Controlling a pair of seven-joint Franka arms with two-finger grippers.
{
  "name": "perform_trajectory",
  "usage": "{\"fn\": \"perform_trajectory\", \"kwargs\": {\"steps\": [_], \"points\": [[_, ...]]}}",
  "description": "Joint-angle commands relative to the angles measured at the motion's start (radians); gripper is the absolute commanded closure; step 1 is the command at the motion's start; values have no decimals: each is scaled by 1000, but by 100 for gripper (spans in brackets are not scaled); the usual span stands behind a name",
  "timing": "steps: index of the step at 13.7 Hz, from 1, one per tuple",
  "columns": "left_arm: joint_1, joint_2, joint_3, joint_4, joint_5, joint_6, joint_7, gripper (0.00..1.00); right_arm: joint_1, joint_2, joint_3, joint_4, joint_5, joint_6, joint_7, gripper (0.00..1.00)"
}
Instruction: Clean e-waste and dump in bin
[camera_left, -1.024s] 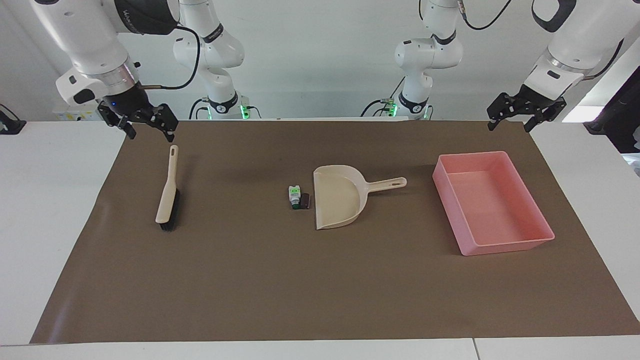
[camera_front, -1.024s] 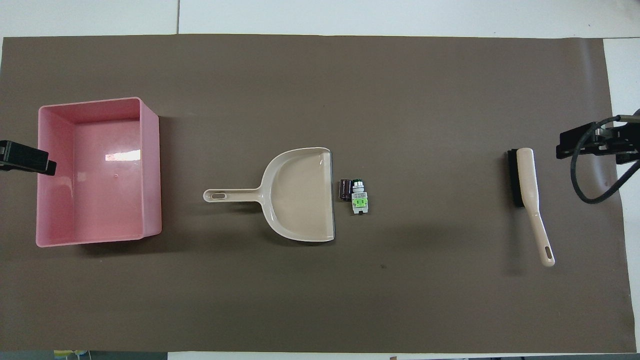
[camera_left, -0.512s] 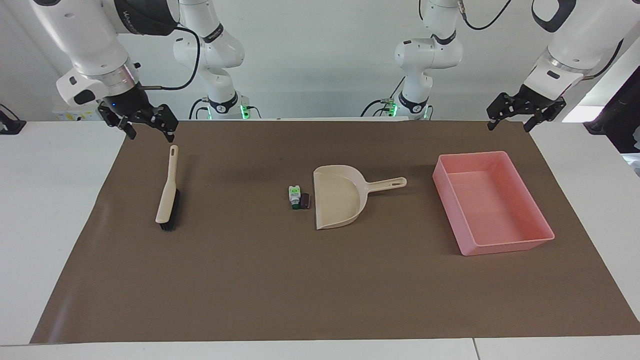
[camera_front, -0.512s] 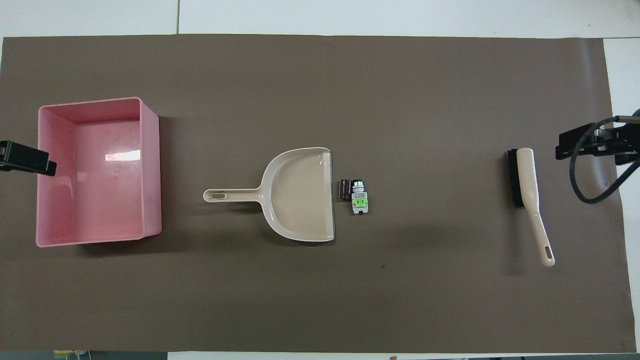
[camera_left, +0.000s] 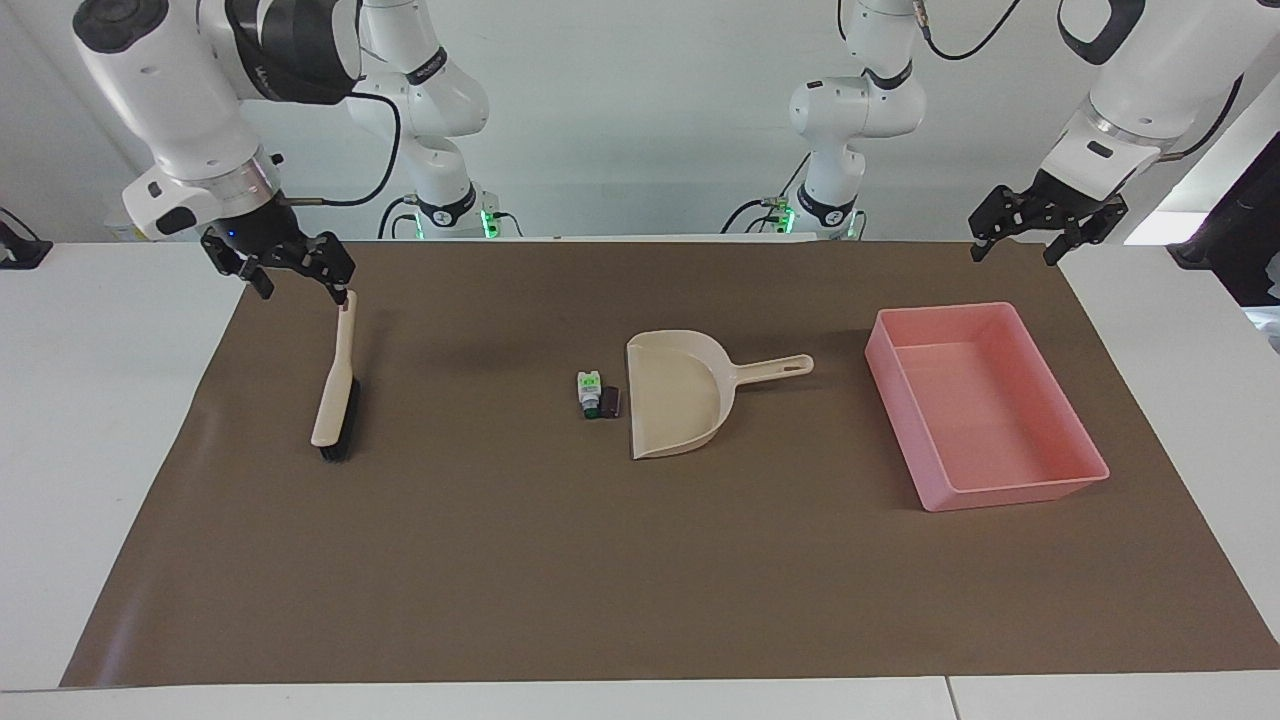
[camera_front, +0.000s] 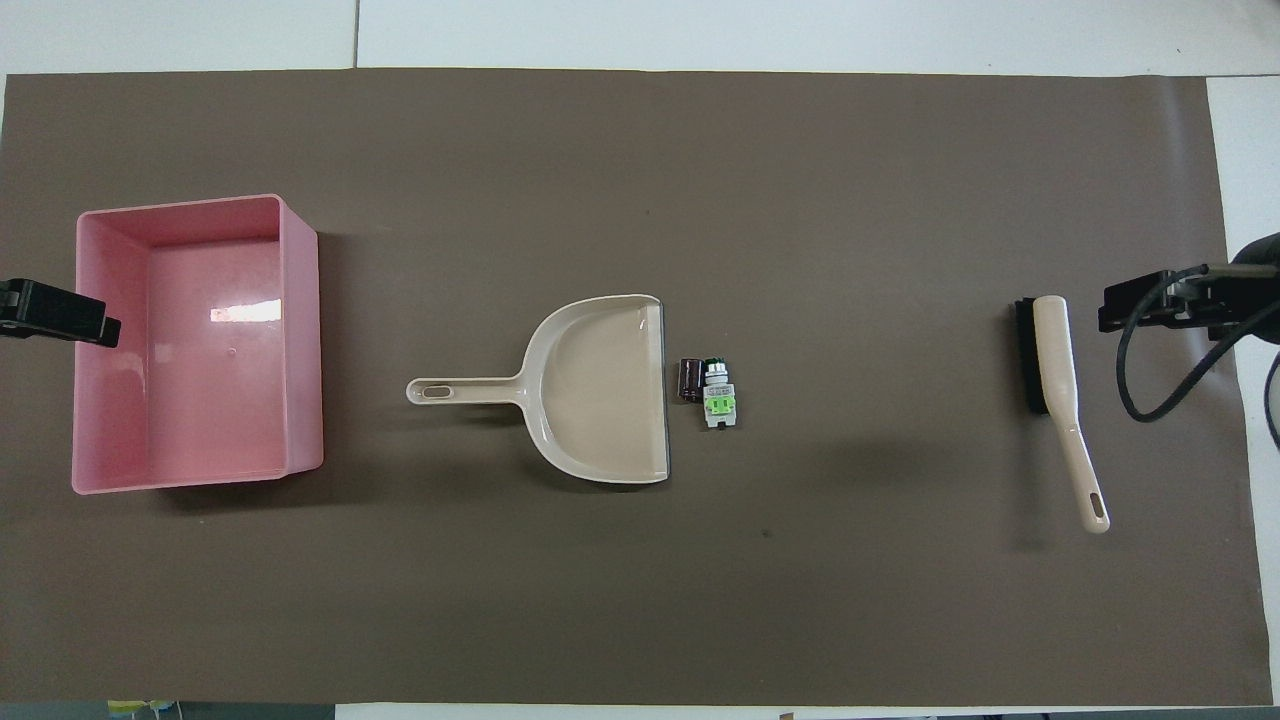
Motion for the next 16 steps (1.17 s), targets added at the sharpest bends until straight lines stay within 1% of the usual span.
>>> {"fn": "perform_trajectory", "kwargs": {"steps": [1, 3, 4, 5, 6, 7, 8, 9, 11, 13, 14, 15, 16], "points": [[-6, -13, -7, -25, 7, 43, 193, 0, -38, -141, 0, -278, 6, 151, -86, 0], [-41, -20, -13, -53, 3, 72, 420, 0, -86, -123, -1, -340, 6, 174, -148, 0], [-47, -31, -13, -76, 0, 95, 524, 0, -104, -112, 0, -376, 6, 219, -162, 0], [-76, -40, -13, -94, -3, 110, 606, 0, -121, -108, -1, -424, 6, 260, -182, 0], [-96, -43, -14, -103, -3, 107, 655, 0, -140, -96, 0, -468, 6, 301, -223, 0], [-118, -54, -14, -128, -8, 116, 763, 0, -155, -88, 0, -502, 6, 357, -243, 0], [-121, -57, -13, -132, -20, 100, 872, 0, -163, -76, -1, -531, 6, 398, -248, 0], [-122, -62, -13, -136, -22, 75, 924, 0, -166, -69, 0, -561, 6, 423, -245, 0], [-187, -74, -13, -174, -11, 112, 958, 0, -164, -68, 0, -587, 8, 432, -238, 0], [-256, -59, -13, -207, 3, 141, 958, 0, -166, -69, 0, -611, 12, 426, -239, 0], [-291, -57, -13, -243, 3, 173, 950, 0, -164, -71, 0, -610, 12, 417, -245, 0], [-329, -57, -13, -295, 24, 237, 921, 0, -164, -71, 0, -610, 12, 414, -250, 0], [-374, -43, -16, -335, 59, 292, 851, 0, -164, -71, 0, -610, 12, 414, -256, 0]]}}
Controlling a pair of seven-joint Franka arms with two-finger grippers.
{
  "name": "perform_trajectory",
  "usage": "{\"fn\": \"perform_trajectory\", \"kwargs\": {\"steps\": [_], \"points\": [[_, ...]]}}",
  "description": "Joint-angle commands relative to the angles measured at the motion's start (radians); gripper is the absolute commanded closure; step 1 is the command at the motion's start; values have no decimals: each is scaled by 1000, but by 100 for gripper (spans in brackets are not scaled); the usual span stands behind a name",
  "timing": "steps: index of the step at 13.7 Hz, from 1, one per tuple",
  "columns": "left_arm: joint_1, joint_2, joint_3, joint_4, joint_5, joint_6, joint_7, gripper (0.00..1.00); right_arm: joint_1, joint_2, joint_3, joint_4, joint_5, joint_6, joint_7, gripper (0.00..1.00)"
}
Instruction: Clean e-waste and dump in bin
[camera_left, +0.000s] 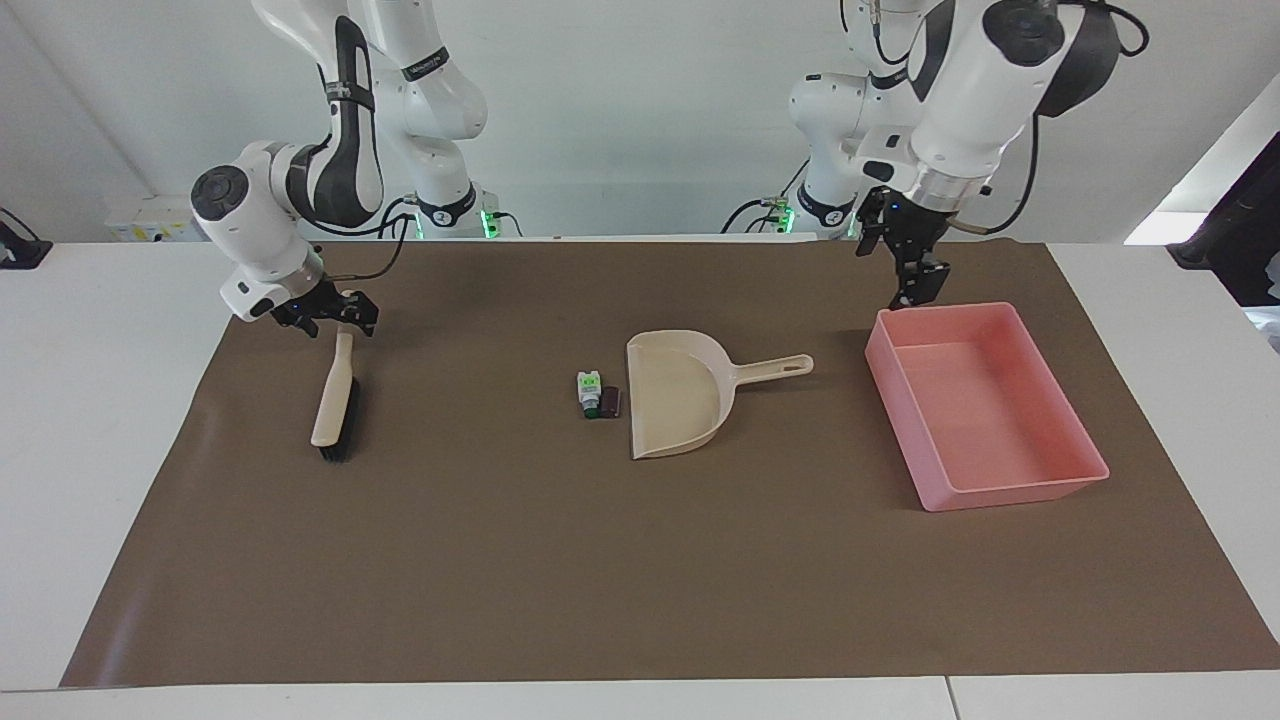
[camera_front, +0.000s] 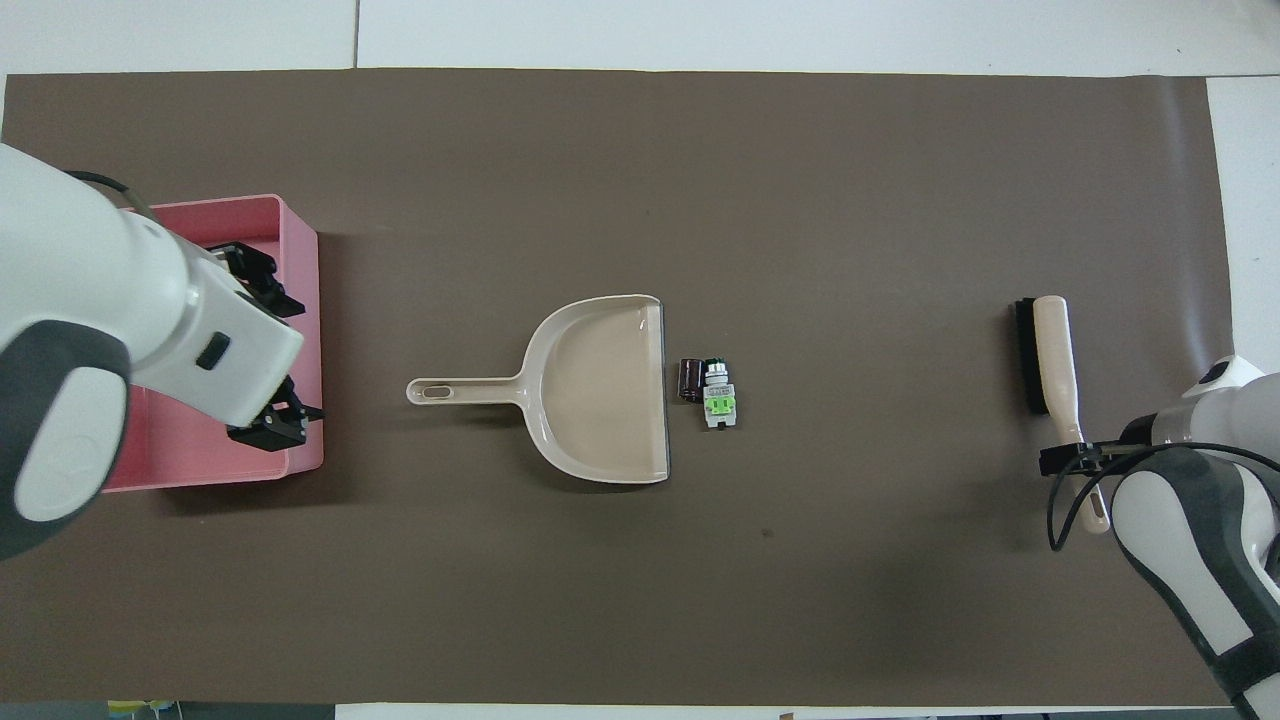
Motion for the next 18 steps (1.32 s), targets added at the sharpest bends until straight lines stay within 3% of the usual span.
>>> {"fn": "perform_trajectory", "kwargs": {"steps": [1, 4, 6, 7, 11, 14, 16, 18], "points": [[-112, 17, 9, -119, 67, 136, -114, 0, -12, -21, 7, -16, 13, -1, -37, 6], [-199, 127, 10, -124, 123, 214, -235, 0, -12, -19, 7, -15, 13, 8, -38, 35], [-238, 189, 10, -126, 154, 267, -292, 0, -12, -19, 7, -15, 14, 6, -35, 88], [-239, 192, 10, -136, 159, 273, -292, 0, -9, -18, 8, -15, 14, 5, -32, 100], [-242, 187, 10, -211, 166, 333, -294, 0, 3, -10, 10, 11, 20, -7, -12, 100], [-261, 212, 10, -205, 179, 370, -303, 0, 37, 5, 10, 97, 22, -108, -3, 100], [-270, 261, 10, -195, 237, 389, -370, 0, 124, 4, 16, 146, 20, -161, 78, 100], [-282, 263, 10, -201, 240, 390, -386, 0, 234, 4, 18, 153, 13, -165, 199, 100]]}}
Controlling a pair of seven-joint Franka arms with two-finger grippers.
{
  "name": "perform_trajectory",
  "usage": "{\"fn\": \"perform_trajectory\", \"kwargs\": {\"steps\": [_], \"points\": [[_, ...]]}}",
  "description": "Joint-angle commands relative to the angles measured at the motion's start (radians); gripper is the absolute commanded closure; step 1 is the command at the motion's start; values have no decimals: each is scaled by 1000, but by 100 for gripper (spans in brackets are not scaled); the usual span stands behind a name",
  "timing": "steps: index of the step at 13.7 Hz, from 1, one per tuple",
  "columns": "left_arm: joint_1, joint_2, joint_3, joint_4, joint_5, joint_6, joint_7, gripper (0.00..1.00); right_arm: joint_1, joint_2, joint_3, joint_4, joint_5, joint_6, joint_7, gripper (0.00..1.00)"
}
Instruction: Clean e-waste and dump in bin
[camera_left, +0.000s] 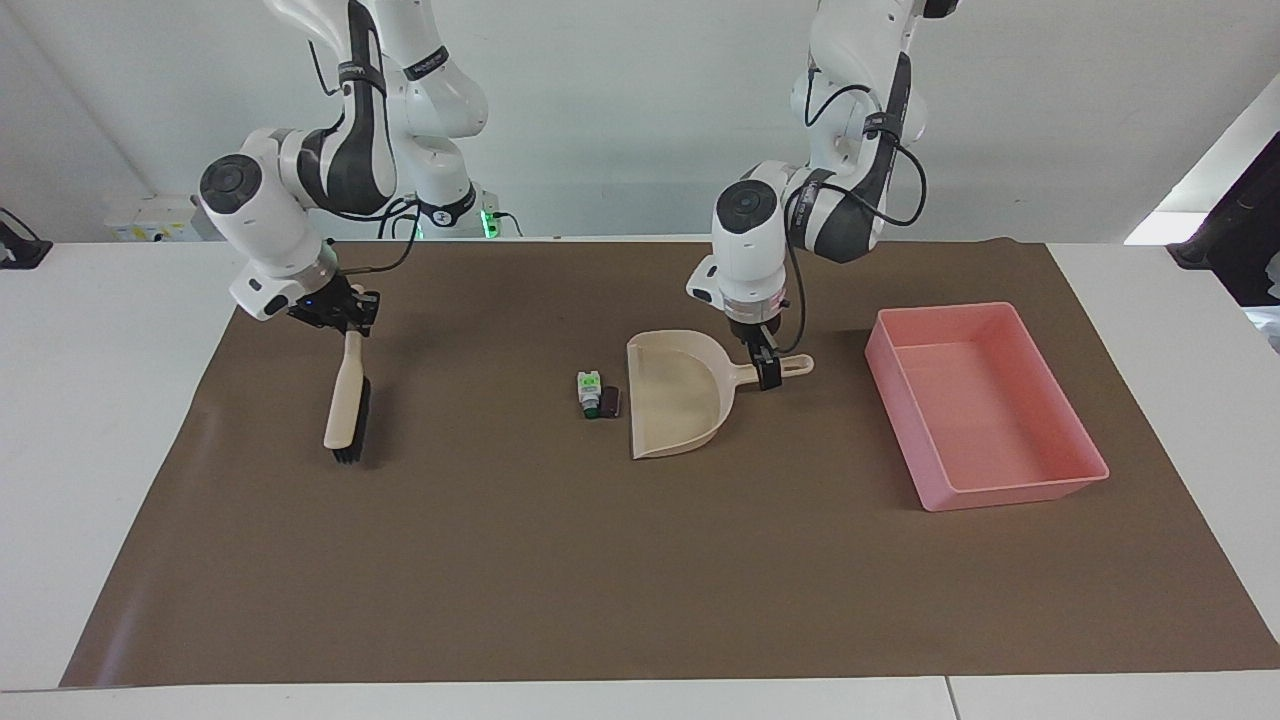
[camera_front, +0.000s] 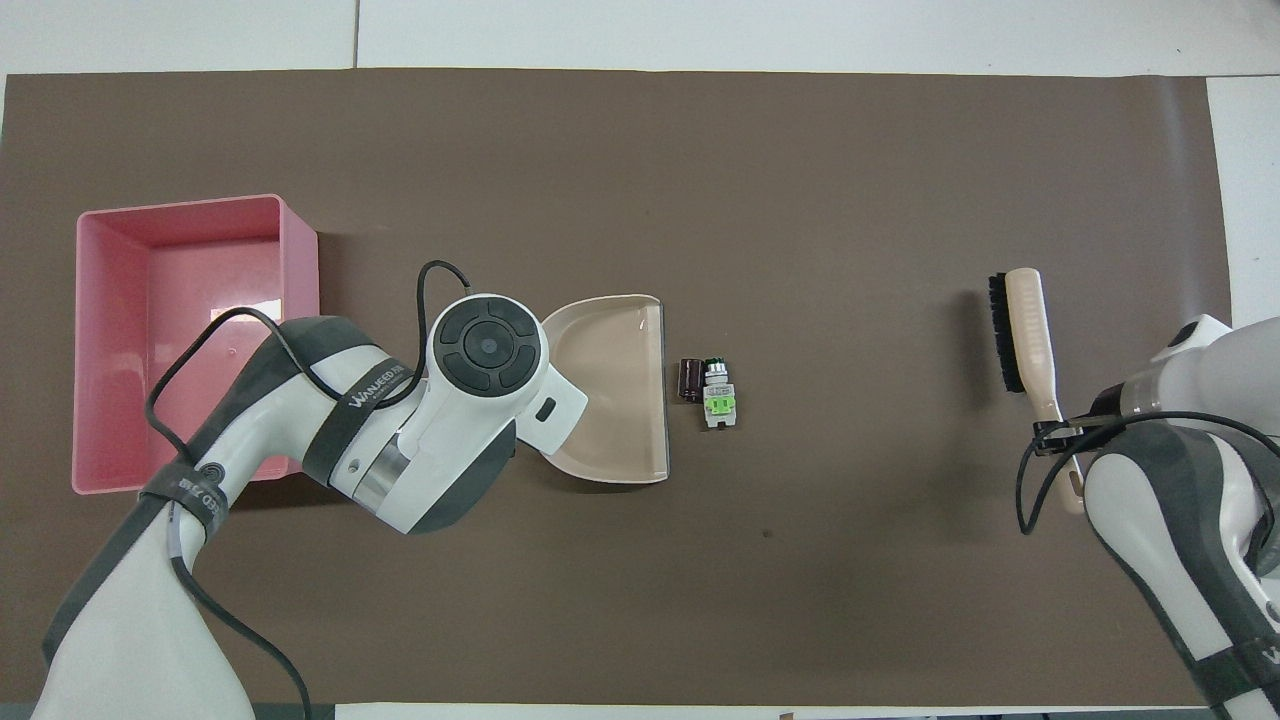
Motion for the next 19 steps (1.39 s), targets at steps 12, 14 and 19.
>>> {"fn": "perform_trajectory", "kwargs": {"steps": [12, 14, 19], "points": [[-52, 11, 13, -33, 69, 27, -99, 0, 527, -21, 6, -71, 2, -3, 495, 100], [-52, 11, 13, -33, 71, 26, -99, 0, 561, -18, 6, -72, 2, 14, 518, 100], [-50, 11, 11, -40, 71, 38, -98, 0, 583, -17, 8, -72, 7, 17, 535, 100]]}}
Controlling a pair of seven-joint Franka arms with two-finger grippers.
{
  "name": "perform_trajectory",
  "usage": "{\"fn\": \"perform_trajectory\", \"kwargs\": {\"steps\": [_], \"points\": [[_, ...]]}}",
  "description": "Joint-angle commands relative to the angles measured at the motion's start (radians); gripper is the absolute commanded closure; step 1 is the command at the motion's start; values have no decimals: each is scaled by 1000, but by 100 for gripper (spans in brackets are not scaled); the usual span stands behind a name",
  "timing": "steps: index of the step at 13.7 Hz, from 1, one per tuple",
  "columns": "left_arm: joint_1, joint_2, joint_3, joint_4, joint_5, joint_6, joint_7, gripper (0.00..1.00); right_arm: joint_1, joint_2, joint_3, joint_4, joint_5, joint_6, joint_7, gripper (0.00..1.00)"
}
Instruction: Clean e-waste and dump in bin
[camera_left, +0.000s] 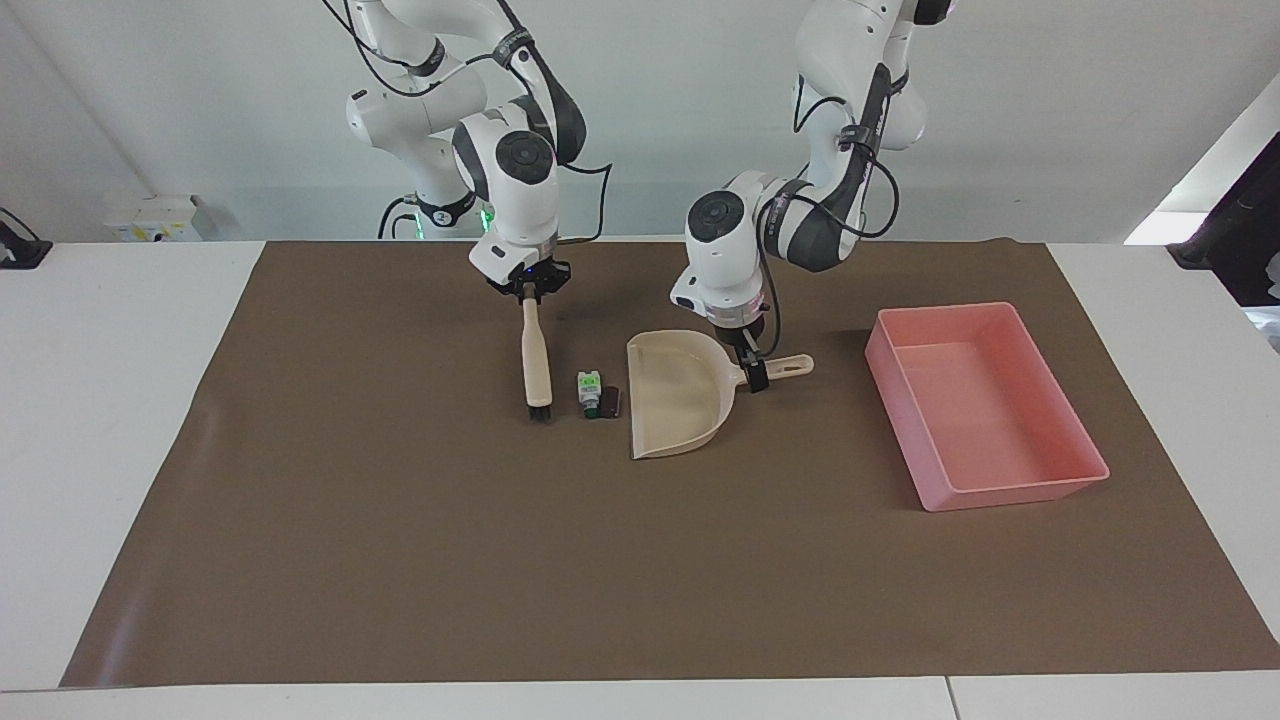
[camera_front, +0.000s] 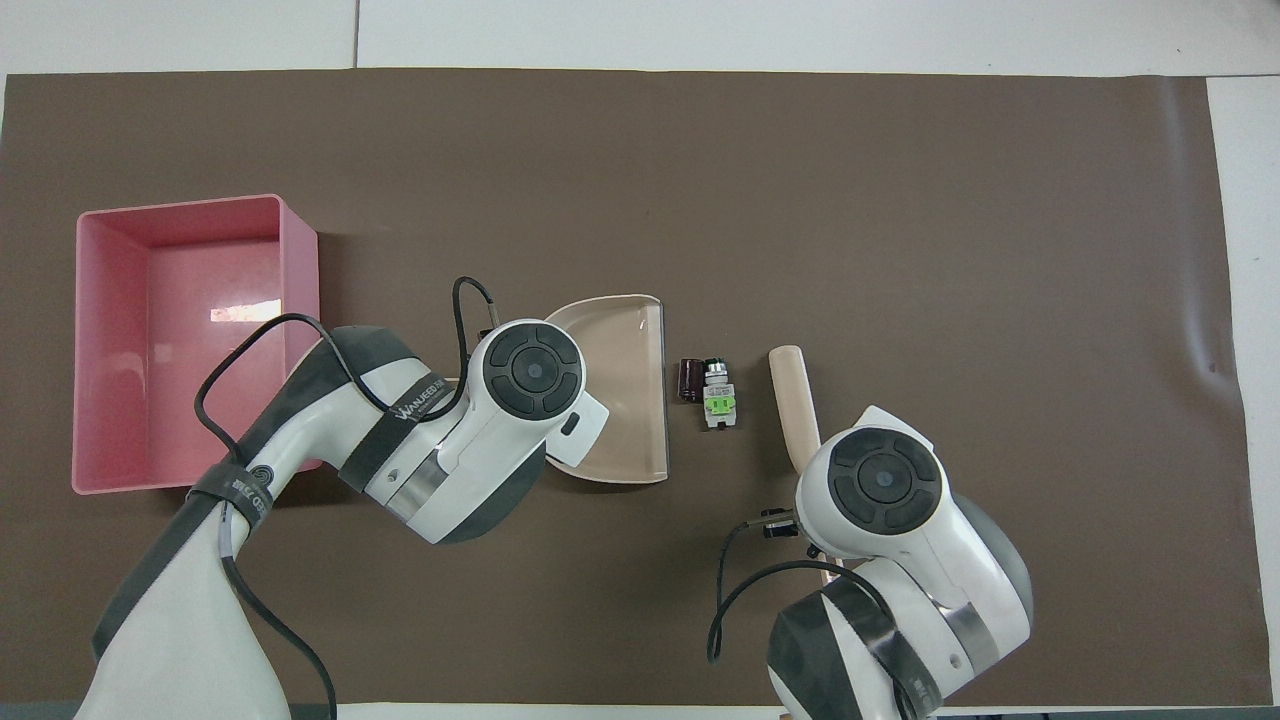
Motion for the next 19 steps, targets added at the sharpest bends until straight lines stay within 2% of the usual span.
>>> {"fn": "perform_trajectory", "kwargs": {"steps": [1, 7, 8, 9, 10, 16, 19], "points": [[-15, -8, 11, -37, 23, 37, -24, 0, -1, -23, -4, -18, 10, 20, 9, 100], [-15, 9, 13, -28, 23, 49, -26, 0, 1, 20, 0, -8, 18, 74, 12, 100], [-15, 9, 13, -26, 23, 43, -35, 9, 8, 20, 0, -8, 18, 73, 12, 100], [-16, 9, 15, -23, 24, 37, -47, 46, 13, 20, 0, -8, 19, 74, 12, 100], [-15, 9, 15, -6, 44, 35, -47, 99, 13, 20, 0, -8, 19, 77, 12, 100], [-15, -15, 13, 8, 56, 19, -35, 100, 15, 25, 0, -8, 24, 112, 19, 100], [-15, -15, 13, 29, 59, -58, -35, 100, 15, 28, 0, -8, 32, 123, 18, 100]]}}
